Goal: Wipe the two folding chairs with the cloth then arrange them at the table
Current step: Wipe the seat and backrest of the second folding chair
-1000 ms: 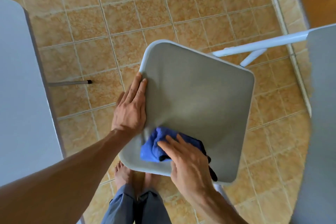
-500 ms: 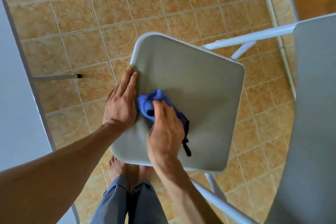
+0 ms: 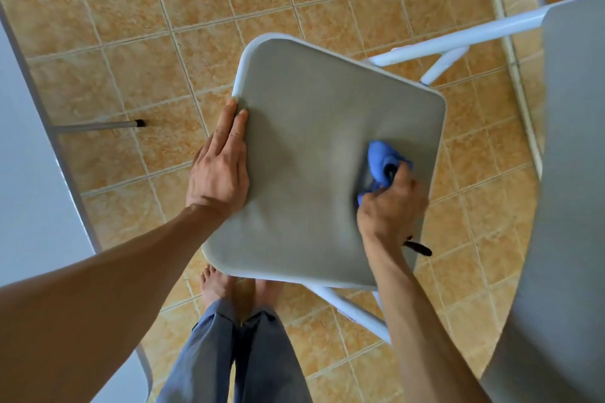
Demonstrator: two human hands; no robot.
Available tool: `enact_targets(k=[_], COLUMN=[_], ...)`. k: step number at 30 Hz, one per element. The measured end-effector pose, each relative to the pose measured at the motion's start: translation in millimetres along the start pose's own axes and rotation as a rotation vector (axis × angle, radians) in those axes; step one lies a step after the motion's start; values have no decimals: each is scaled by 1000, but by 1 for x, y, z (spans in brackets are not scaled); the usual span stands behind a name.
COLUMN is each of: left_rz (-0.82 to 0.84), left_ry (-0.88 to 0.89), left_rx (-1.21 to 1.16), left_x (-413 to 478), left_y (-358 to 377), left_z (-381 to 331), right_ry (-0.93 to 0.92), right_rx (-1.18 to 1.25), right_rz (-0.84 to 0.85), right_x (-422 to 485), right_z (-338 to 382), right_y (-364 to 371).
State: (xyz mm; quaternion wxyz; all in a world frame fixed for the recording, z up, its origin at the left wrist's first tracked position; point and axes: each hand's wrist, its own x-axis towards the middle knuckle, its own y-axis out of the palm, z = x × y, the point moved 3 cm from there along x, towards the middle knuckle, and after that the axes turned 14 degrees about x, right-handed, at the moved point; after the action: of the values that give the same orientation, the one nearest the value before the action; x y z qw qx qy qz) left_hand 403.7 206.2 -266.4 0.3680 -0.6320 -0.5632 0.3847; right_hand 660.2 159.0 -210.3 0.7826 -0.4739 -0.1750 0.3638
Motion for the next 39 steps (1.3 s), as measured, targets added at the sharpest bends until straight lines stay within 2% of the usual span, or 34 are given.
enact_targets(k=[2,5,7,8,10,11,12,14,15,16,18,21,24,26,27,29,32,34,35,37,39], left_rz=[-10,-6,-5,-4,8,12,14,16,15,13,6,2,-12,-21,-22,-16,3,13,10,21,51], left_ry=[-1,-17,-13,-14,-21,-20,-19,-26,-29,-26,-20,-34,-40,-41,-34,-26,-26,-39,-37,-43,-36], left_rx=[13,10,10,9,4,3,5,4,2,2,9,20,18,7,1,-7,-5,-11,-7,4,9], left_x=[-1,-2,-2,-2,-1,0,0,-1,-1,-1,-1,-3,-4,-3,-2,-2,-3,-4,-4,-5,-6], left_y=[0,-1,-1,-2,-3,-3,-3,-3,-3,-3,-3,-2,-1,0,0,1,-2,-4,-5,-1,3], left_z=[0,0,0,0,-1,-1,0,1,0,0,0,1,1,1,0,1,0,1,0,2,1], right_ry=[-232,-509,-639,-659,-583,-461,-283,185,341,369,244,-25,-275,-383,-390,-350,-18,190,200,101,-34], right_rx=[-32,-84,-69,-75,-72,-98,-116,-107,-114,-153,-204,-88,-14,48,75,66,-53,-123,-161,-211,-180], right_rz=[164,478,629,631,465,335,228,70,23,-1,0,122,546,727,706,492,185,130,118,120,218], right_x=[-67,-147,-140,-123,-76,-50,-28,-9,-12,-22,-56,-129,-176,-156,-133,-76,-12,-18,-32,-74,-121], right_z=[29,42,29,17,-13,-31,-47,-69,-69,-61,-29,24,55,46,38,13,-37,-49,-45,-26,1], right_y=[18,7,-7,-15,-33,-43,-51,-48,-39,-26,1,21,8,-7,-17,-34,-45,-29,-19,5,18])
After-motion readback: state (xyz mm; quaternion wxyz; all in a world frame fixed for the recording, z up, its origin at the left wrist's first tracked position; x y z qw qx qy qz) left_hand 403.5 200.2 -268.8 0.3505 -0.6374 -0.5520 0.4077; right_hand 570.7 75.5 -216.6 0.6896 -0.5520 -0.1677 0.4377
